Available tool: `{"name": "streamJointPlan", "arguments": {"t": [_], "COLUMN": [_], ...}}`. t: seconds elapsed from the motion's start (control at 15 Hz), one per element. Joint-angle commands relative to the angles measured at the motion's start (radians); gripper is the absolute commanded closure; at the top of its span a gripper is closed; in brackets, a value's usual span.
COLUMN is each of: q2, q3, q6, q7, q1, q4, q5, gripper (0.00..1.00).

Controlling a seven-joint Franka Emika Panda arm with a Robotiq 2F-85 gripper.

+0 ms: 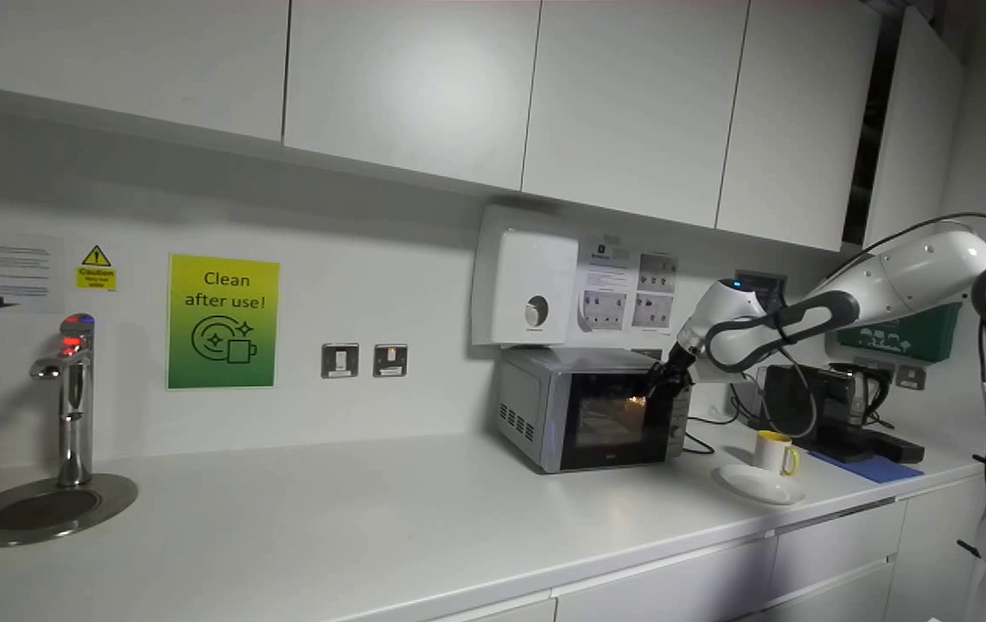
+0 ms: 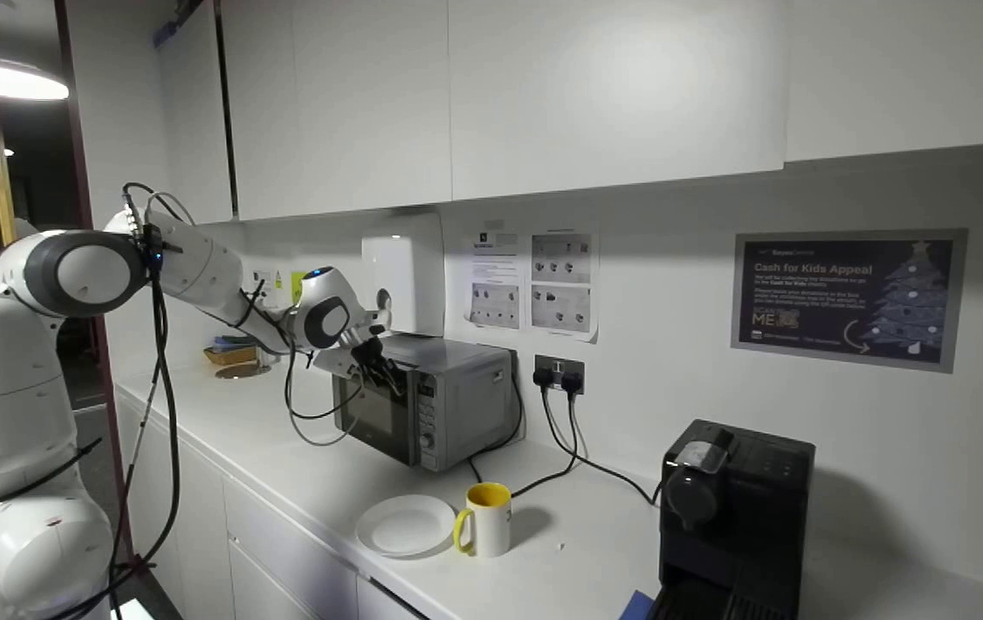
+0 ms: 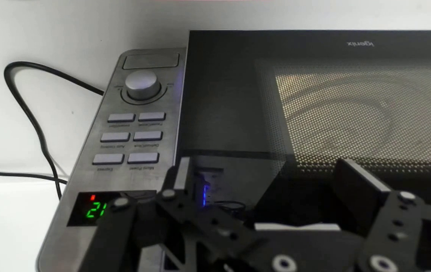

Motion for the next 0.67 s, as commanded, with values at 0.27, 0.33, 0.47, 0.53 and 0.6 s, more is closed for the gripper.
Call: {"name": "streamJointPlan", "arguments": {"t": [0.27, 0.33, 0.47, 0.53, 0.6], "q2": [0.079, 0.083, 0.084, 0.077, 0.073], "q3": [-0.034, -0.036, -0.04, -0.039, -0.038], "q6": [0.255, 0.278, 0.289, 0.282, 0.275], "q7": [-0.051, -0.052, -0.074, -0.076, -0.083], "q1": [-0.016, -0.016, -0.012, -0.01, -0.008], "q4": [0.044, 0.044, 0.037, 0.033, 0.03], "q5": [-0.023, -0.022, 0.006, 0.009, 0.016], "gripper": [0.0, 0.0, 0.0, 0.0, 0.0]}}
